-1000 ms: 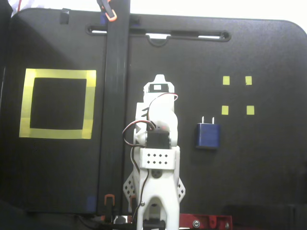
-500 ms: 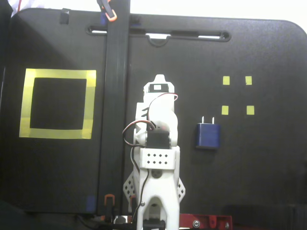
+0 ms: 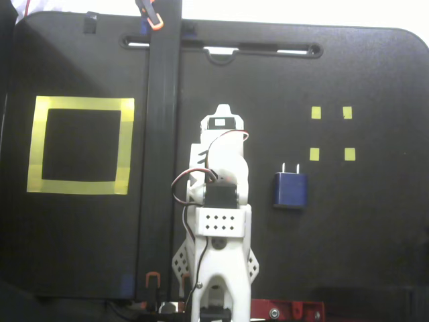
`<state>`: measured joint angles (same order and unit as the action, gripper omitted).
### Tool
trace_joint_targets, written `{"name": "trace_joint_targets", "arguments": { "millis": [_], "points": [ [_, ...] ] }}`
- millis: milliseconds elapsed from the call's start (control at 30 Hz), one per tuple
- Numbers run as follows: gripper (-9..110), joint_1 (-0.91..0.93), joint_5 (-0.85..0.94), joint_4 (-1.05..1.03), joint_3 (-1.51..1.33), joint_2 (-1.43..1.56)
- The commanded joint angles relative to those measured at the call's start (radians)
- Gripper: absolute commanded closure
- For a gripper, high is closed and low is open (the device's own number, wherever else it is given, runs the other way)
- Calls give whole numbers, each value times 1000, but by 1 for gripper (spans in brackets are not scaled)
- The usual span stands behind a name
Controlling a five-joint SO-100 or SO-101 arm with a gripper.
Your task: Grasp the block and place it in the designated area.
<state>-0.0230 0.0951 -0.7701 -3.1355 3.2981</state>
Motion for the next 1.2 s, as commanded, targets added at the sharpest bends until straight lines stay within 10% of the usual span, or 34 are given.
{"name": "trace_joint_targets", "arguments": {
  "millis": [0,633,1167],
  "points": [
    [101,2,6,5,-5,6],
    [101,3,49,18,-5,6],
    [101,6,58,506,-5,6]
  ]
}}
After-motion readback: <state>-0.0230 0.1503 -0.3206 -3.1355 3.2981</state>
